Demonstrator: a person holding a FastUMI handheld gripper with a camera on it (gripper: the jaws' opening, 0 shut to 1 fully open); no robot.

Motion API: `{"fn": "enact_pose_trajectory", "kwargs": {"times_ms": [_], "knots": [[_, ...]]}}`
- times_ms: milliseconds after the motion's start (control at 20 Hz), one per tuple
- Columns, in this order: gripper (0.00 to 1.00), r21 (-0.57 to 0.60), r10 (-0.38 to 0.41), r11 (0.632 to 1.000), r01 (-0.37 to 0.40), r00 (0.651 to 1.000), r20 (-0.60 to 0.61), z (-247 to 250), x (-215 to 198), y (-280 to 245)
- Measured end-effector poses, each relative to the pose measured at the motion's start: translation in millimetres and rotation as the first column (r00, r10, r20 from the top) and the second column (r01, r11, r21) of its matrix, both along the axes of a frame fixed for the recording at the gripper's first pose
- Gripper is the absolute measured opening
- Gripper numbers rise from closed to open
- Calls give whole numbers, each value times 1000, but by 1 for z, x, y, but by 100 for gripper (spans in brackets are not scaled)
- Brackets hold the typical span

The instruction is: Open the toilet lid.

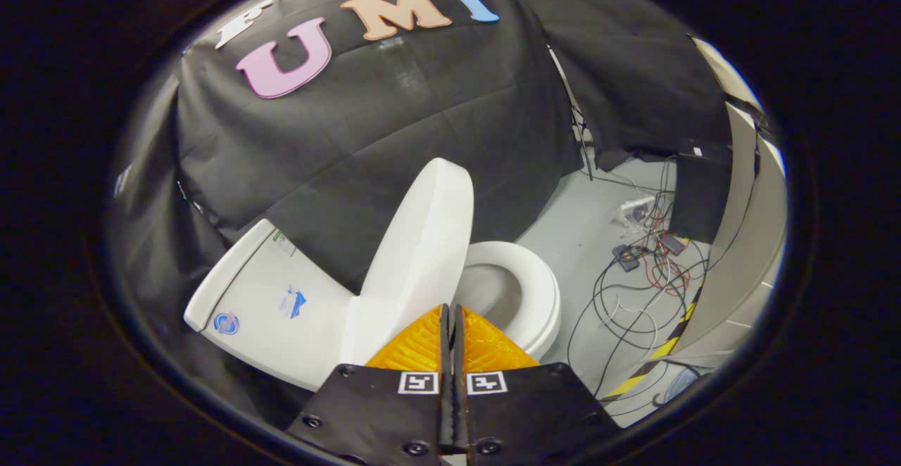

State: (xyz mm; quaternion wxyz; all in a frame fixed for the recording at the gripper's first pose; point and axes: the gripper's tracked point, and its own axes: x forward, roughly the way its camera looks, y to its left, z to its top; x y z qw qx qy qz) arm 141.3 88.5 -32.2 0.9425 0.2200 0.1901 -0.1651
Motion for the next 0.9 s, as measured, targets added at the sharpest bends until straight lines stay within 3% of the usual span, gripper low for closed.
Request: {"fn": "enact_pose_trajectory", "kwargs": {"times_ms": [450, 750, 800, 850, 900], "knots": [[1, -108, 46, 993, -45, 999, 3, 27, 3, 22], [1, -231, 82, 970, -78, 997, 8, 58, 4, 46], [1, -150, 234, 965, -213, 962, 139, 84, 14, 85], [1, -32, 381, 919, -394, 861, 336, 117, 27, 147], [0, -11, 443, 878, -479, 802, 400, 140, 33, 189]]}}
